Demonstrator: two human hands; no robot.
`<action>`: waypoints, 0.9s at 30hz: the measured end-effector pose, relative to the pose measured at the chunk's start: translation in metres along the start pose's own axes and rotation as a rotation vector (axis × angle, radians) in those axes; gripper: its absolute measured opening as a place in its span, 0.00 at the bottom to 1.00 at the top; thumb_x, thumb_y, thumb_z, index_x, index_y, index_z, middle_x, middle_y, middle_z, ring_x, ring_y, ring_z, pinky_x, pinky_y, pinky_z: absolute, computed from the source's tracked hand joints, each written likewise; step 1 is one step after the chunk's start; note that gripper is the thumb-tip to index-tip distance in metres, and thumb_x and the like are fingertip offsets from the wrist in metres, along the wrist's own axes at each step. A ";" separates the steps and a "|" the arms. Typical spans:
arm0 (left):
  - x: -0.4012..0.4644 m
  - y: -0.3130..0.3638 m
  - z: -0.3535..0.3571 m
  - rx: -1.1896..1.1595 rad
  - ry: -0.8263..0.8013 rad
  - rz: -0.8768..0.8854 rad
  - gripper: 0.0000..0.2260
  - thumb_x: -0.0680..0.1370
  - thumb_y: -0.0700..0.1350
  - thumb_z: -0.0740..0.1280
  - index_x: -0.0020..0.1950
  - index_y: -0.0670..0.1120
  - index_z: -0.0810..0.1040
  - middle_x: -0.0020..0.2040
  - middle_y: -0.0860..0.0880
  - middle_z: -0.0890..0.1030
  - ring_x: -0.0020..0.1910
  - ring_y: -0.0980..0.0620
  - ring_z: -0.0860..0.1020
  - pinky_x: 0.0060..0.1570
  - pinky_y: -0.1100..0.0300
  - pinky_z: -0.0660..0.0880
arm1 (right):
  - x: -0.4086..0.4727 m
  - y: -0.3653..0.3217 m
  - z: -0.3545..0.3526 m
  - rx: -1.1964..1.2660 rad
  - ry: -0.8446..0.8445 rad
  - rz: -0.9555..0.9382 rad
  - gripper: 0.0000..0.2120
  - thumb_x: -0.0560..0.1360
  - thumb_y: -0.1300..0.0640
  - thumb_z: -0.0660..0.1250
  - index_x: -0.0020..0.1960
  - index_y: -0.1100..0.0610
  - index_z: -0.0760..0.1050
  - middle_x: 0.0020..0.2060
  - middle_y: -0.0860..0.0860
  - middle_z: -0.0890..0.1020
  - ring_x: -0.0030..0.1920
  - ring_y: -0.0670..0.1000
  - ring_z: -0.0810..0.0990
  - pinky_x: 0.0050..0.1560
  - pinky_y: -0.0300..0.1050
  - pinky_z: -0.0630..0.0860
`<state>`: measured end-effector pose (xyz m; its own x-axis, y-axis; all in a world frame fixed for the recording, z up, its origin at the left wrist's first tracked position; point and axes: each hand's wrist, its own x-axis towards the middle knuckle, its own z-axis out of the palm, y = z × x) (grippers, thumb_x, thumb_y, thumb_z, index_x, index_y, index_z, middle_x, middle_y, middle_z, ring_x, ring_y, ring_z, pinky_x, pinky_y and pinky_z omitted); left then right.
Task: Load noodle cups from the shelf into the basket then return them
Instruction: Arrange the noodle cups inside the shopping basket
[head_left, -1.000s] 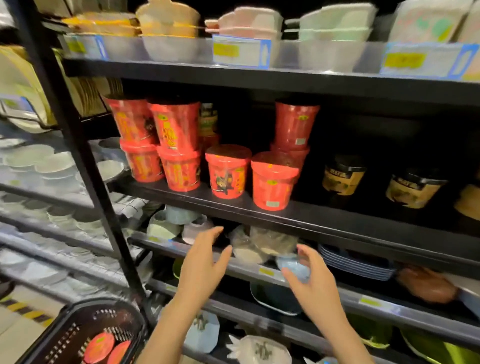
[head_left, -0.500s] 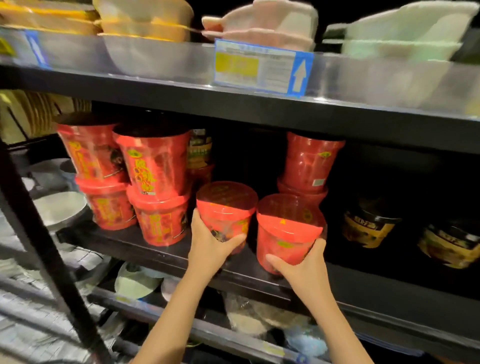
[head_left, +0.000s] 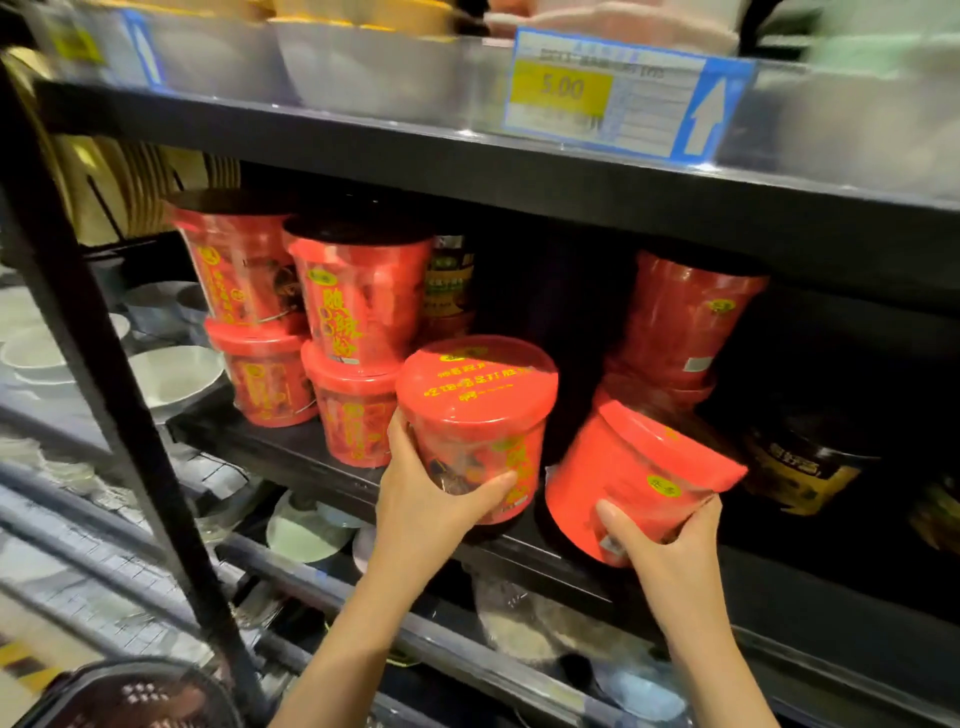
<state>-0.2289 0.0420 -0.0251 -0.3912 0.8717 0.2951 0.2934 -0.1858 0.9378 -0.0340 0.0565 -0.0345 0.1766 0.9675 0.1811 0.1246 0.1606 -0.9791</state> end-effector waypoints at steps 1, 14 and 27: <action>-0.008 0.003 -0.009 -0.031 0.005 0.008 0.53 0.56 0.58 0.78 0.73 0.56 0.51 0.61 0.59 0.68 0.61 0.57 0.70 0.57 0.62 0.65 | -0.006 -0.003 0.001 0.022 -0.025 -0.012 0.40 0.62 0.54 0.79 0.66 0.52 0.60 0.51 0.40 0.74 0.50 0.38 0.75 0.46 0.35 0.70; -0.170 -0.046 -0.174 -0.159 0.420 -0.249 0.51 0.47 0.59 0.73 0.69 0.51 0.63 0.58 0.54 0.76 0.52 0.61 0.76 0.51 0.66 0.72 | -0.160 -0.006 0.085 0.193 -0.543 0.099 0.42 0.56 0.54 0.79 0.64 0.46 0.61 0.53 0.43 0.76 0.41 0.32 0.78 0.36 0.27 0.74; -0.354 -0.144 -0.269 -0.036 0.857 -0.744 0.65 0.36 0.67 0.76 0.71 0.47 0.62 0.61 0.43 0.76 0.59 0.43 0.76 0.62 0.44 0.70 | -0.295 0.084 0.154 -0.107 -0.896 0.340 0.57 0.36 0.54 0.80 0.64 0.53 0.64 0.49 0.56 0.79 0.39 0.44 0.82 0.36 0.34 0.78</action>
<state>-0.3671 -0.3620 -0.2151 -0.9300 0.1762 -0.3226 -0.2813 0.2239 0.9331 -0.2258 -0.1850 -0.1848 -0.5858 0.7562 -0.2917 0.3010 -0.1312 -0.9446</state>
